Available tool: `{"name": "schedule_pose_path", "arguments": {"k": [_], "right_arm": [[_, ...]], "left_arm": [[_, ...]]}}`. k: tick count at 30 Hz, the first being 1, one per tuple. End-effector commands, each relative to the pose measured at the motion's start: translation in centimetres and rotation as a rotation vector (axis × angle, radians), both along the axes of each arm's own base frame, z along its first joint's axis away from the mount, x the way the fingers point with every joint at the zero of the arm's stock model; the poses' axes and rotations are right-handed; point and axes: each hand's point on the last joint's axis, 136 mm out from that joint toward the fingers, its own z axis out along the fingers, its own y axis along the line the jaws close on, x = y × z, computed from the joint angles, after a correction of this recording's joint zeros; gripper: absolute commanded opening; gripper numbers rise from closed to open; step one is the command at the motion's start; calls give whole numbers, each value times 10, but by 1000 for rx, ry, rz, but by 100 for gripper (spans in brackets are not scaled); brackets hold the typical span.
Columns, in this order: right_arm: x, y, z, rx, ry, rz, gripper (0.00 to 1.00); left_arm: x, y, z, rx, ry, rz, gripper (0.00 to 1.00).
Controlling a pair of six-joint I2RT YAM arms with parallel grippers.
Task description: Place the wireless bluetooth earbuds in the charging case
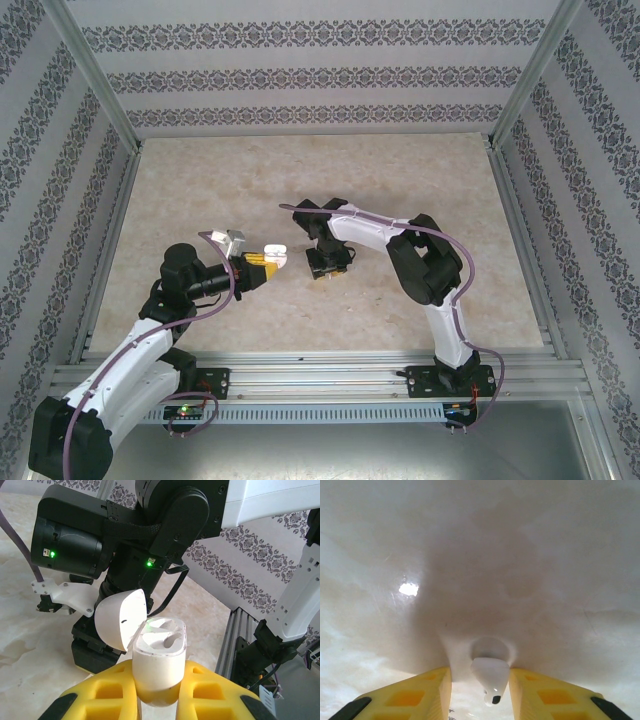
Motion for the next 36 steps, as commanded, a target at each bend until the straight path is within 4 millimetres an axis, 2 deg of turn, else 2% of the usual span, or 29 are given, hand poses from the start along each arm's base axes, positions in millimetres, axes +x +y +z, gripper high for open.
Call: {"name": "schedule_pose_path", "arguments": {"k": [1,5,8,13,17,27,32,36], "right_arm": [[15,-8,9,-21,-90,-35,36],[20,-9,17,-14,-120,-41,36],[19,-6,16,-11,-113,-37,36],[13,-2,2,-10,-73,-28,35],[6,2,-8,-12,-42,-23,31],[-12,4,-18,-30,32,-10,26],[-10,-3,-12,-37,2,-15,18],[-3,-9,1,-45,-43,-11,15]], "left_arm": [[-4,-4,12,-22,-25,-32,0],[-5,-4,12,-25,-22,-34,0],[-4,-4,12,-25,-21,-32,0],[-4,-4,11,-25,-18,-36,0],[-4,-4,10,-23,-11,-35,0],[-2,-5,8,-31,-5,-36,0],[1,-7,6,-39,4,-43,0],[1,-7,9,-46,-21,-37,0]]}}
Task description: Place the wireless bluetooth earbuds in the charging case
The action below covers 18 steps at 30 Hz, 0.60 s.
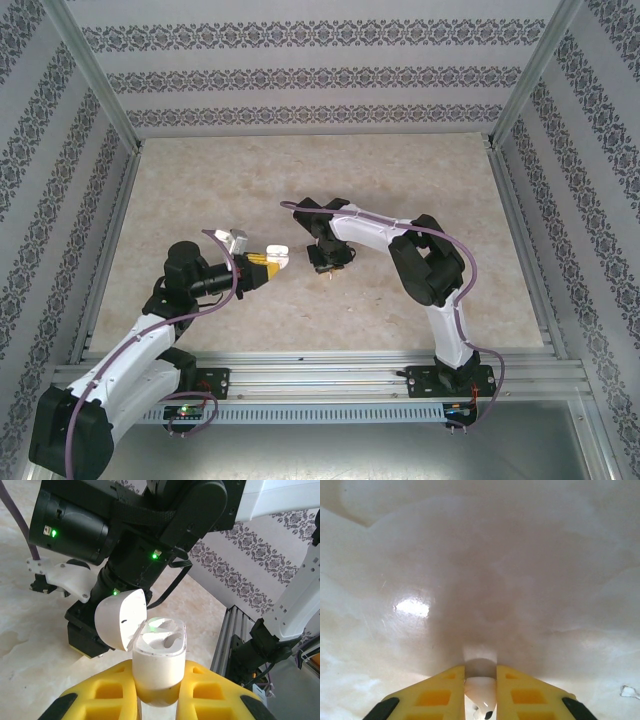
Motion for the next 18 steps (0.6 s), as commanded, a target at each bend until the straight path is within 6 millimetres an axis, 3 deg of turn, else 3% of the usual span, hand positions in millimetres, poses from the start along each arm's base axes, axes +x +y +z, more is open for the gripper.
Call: {"name": "schedule_pose_path", "arguments": {"k": [1,12,18], "right_arm": [[-12,-8,5,-27,15,9,14],[-4,-11,43,44,-116,-17,12],[-4,-11,76,117,-217,-24,11]], "left_arm": [[-2,-3,16,-36,-73,-21,0],[-1,-4,17,-53,-96,-27,0],[1,-6,23,-69,-106,-36,0]]}}
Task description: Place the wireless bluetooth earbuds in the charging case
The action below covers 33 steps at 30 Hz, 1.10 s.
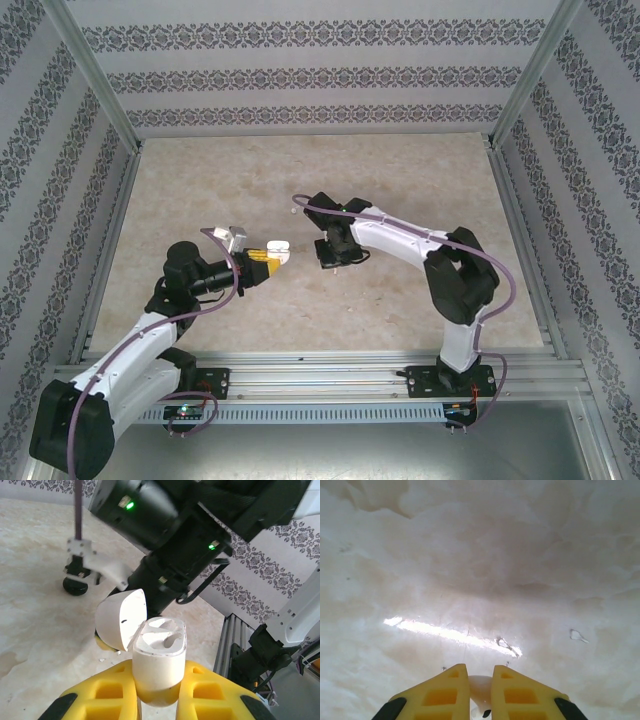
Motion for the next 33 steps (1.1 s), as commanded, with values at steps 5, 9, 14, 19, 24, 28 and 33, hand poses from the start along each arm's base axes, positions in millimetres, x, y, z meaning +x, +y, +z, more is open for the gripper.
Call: {"name": "schedule_pose_path", "arguments": {"k": [5,9,14,19,24,28,33], "right_arm": [[1,4,58,78,-180,-12,10],[-3,7,87,118,-259,2,10],[-7,11,135,184,-410,29,10],[-19,21,193,292,-601,113,11],[-41,49,234,381,-749,306,10],[-51,68,240,430,-755,409,10],[-60,83,235,474,-731,482,10]], "left_arm": [[-4,-4,15,-46,-62,-36,0],[0,-7,15,-59,-59,-43,0],[3,-15,20,-72,-77,-88,0],[3,-26,25,-69,-102,-136,0],[-2,-39,31,-79,-123,-206,0],[-11,-45,35,-101,-146,-250,0],[-18,-46,43,-135,-177,-268,0]]}}
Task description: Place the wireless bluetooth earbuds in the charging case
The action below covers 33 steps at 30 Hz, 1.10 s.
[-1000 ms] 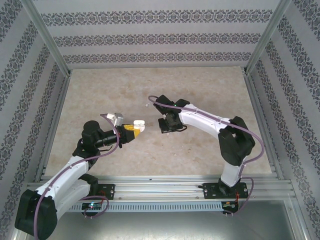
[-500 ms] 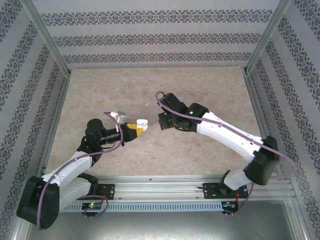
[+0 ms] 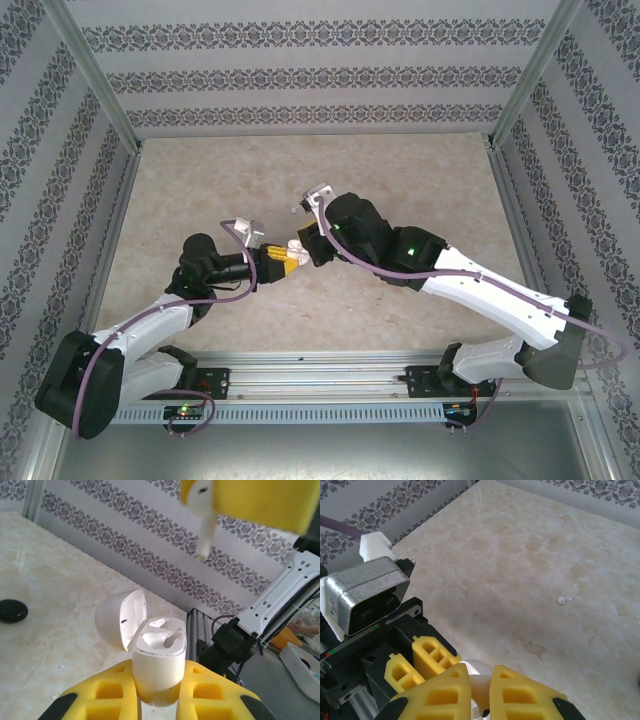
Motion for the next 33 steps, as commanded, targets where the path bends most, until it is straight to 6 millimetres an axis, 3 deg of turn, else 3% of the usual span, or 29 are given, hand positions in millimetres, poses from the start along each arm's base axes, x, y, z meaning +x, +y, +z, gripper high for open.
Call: {"name": "schedule_pose_path", "arguments": {"k": [1,33], "right_arm": [[-8,17,-1,9,-24,100,10],[-21,20,-44,-58,92,142,10]], "left_arm": [[-12,-3,23,-58,-94,-53,0],[-10,-3,30,-64,-127,-24,0]]}}
